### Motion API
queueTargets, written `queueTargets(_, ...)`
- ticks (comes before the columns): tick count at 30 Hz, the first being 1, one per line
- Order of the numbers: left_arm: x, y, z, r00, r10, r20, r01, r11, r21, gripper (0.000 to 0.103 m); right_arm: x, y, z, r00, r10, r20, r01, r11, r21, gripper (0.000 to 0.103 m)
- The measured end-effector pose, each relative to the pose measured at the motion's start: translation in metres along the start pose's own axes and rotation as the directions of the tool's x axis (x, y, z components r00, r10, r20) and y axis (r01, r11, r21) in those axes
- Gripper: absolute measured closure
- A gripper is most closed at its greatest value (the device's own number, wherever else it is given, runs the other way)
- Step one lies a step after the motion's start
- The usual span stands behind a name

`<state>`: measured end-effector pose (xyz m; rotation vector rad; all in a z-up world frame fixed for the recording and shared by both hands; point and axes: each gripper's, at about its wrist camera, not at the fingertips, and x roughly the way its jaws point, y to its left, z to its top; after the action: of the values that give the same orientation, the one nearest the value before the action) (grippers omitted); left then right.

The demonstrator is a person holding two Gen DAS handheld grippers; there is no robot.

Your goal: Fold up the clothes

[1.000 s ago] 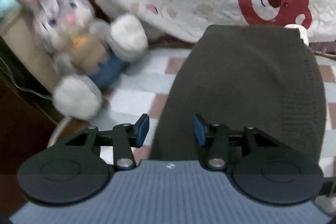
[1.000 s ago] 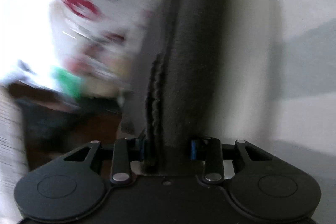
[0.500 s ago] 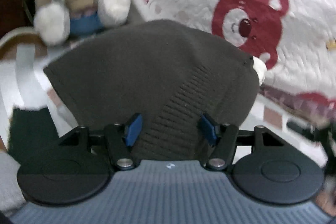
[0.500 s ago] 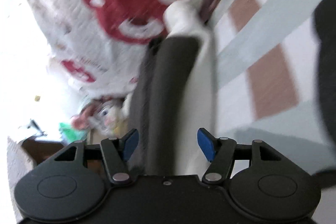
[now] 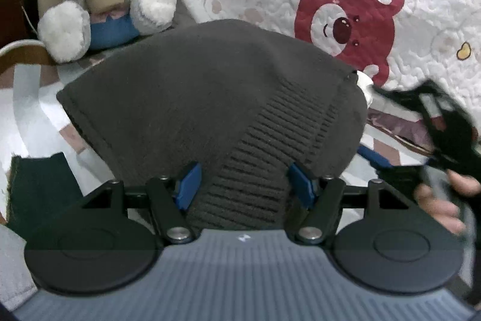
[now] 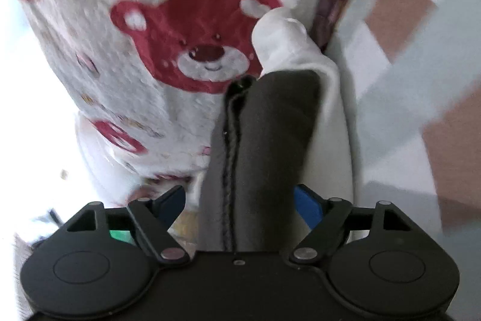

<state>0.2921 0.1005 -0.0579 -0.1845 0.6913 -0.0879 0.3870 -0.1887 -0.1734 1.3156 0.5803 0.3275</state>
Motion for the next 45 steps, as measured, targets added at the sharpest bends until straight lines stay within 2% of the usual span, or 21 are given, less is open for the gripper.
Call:
queueTargets(2,0.001,0.002,0.001,1.000,-0.010,-0.009,0.010,1.000,-0.005,0.037,0.017,0.017,0.010,0.997,-0.074,-0.017,0.072,0.991,-0.112,0.018)
queueTargets(6,0.002,0.002,0.003,1.000,-0.018,-0.018,0.018,1.000,-0.011,0.037,0.033,0.044,0.033,0.992,-0.128,0.017,0.129,0.967,-0.222,0.018)
queueTargets(11,0.003,0.004,0.004,0.999,-0.034,-0.021,0.034,0.999,-0.014,0.037,0.053,0.067,0.041,0.992,-0.126,0.017,0.121,0.890,-0.441,0.016)
queueTargets(12,0.003,0.004,0.004,0.999,-0.037,-0.020,0.037,0.999,-0.010,0.037,0.056,0.072,0.042,0.992,-0.126,0.016,0.118,0.868,-0.482,0.021)
queueTargets(13,0.003,0.003,0.004,0.999,-0.037,-0.016,0.037,0.999,-0.002,0.037,0.060,0.076,0.043,0.992,-0.125,0.016,0.115,0.845,-0.523,0.068)
queueTargets(14,0.002,0.003,0.004,0.999,-0.037,-0.011,0.037,0.999,0.006,0.037,0.064,0.081,0.045,0.992,-0.124,0.016,0.112,0.820,-0.562,0.077)
queueTargets(16,0.001,0.001,0.004,0.999,-0.038,-0.003,0.038,0.999,0.022,0.037,0.072,0.090,0.048,0.992,-0.123,0.015,0.105,0.764,-0.637,0.077)
queueTargets(17,0.001,-0.001,0.004,0.999,-0.047,0.000,0.047,0.999,0.027,0.038,0.063,0.106,0.045,0.995,-0.091,0.036,0.090,0.710,-0.698,0.078)
queueTargets(21,0.000,-0.008,0.004,0.997,-0.082,-0.003,0.082,0.995,0.050,0.037,0.042,0.112,0.044,0.981,-0.098,0.166,0.191,0.613,-0.767,0.080)
queueTargets(23,0.001,-0.012,0.003,0.997,-0.079,-0.014,0.080,0.994,0.070,0.037,0.054,0.087,0.047,0.957,-0.224,0.182,0.284,0.614,-0.737,0.079)
queueTargets(25,0.003,-0.015,0.002,0.998,-0.067,-0.023,0.069,0.994,0.090,0.037,0.064,0.063,0.043,0.936,-0.313,0.164,0.327,0.591,-0.737,0.071)
queueTargets(26,0.003,-0.013,0.003,0.997,-0.067,-0.026,0.069,0.994,0.080,0.037,0.061,0.057,0.040,0.937,-0.299,0.180,0.332,0.602,-0.726,0.069)
queueTargets(29,0.003,-0.008,0.004,0.997,-0.075,-0.033,0.076,0.996,0.045,0.037,0.049,0.050,0.036,0.938,-0.280,0.201,0.342,0.677,-0.651,0.056)
queueTargets(33,0.005,-0.006,0.005,0.997,-0.068,-0.028,0.069,0.998,0.013,0.035,0.037,0.038,0.026,0.959,-0.262,0.110,0.282,0.833,-0.475,0.051)
queueTargets(36,0.007,-0.010,0.003,0.998,-0.051,-0.024,0.051,0.999,0.012,0.032,0.021,0.032,0.002,0.978,-0.207,0.032,0.203,0.894,-0.400,0.049)
queueTargets(38,0.007,-0.015,0.003,0.999,-0.035,-0.026,0.036,0.998,0.044,0.032,0.012,0.032,-0.016,0.989,-0.146,-0.018,0.126,0.903,-0.410,0.053)
queueTargets(39,0.007,-0.017,0.002,0.999,-0.028,-0.026,0.030,0.998,0.058,0.032,0.007,0.031,-0.026,0.993,-0.108,-0.054,0.074,0.901,-0.428,0.063)
queueTargets(40,0.007,-0.017,0.002,0.999,-0.027,-0.028,0.029,0.998,0.058,0.032,0.002,0.030,-0.035,0.994,-0.069,-0.090,0.022,0.896,-0.443,0.069)
queueTargets(42,0.007,-0.016,0.004,0.999,-0.030,-0.033,0.032,0.998,0.051,0.032,-0.002,0.034,-0.057,0.984,-0.130,-0.119,0.045,0.839,-0.542,0.069)
queueTargets(44,0.006,-0.014,0.006,0.999,-0.036,-0.037,0.038,0.999,0.038,0.032,-0.014,0.031,-0.070,0.984,-0.137,-0.112,0.050,0.825,-0.562,0.070)
queueTargets(45,0.006,-0.013,0.006,0.999,-0.039,-0.037,0.040,0.999,0.025,0.032,-0.025,0.027,-0.075,0.987,-0.119,-0.105,0.042,0.835,-0.548,0.070)
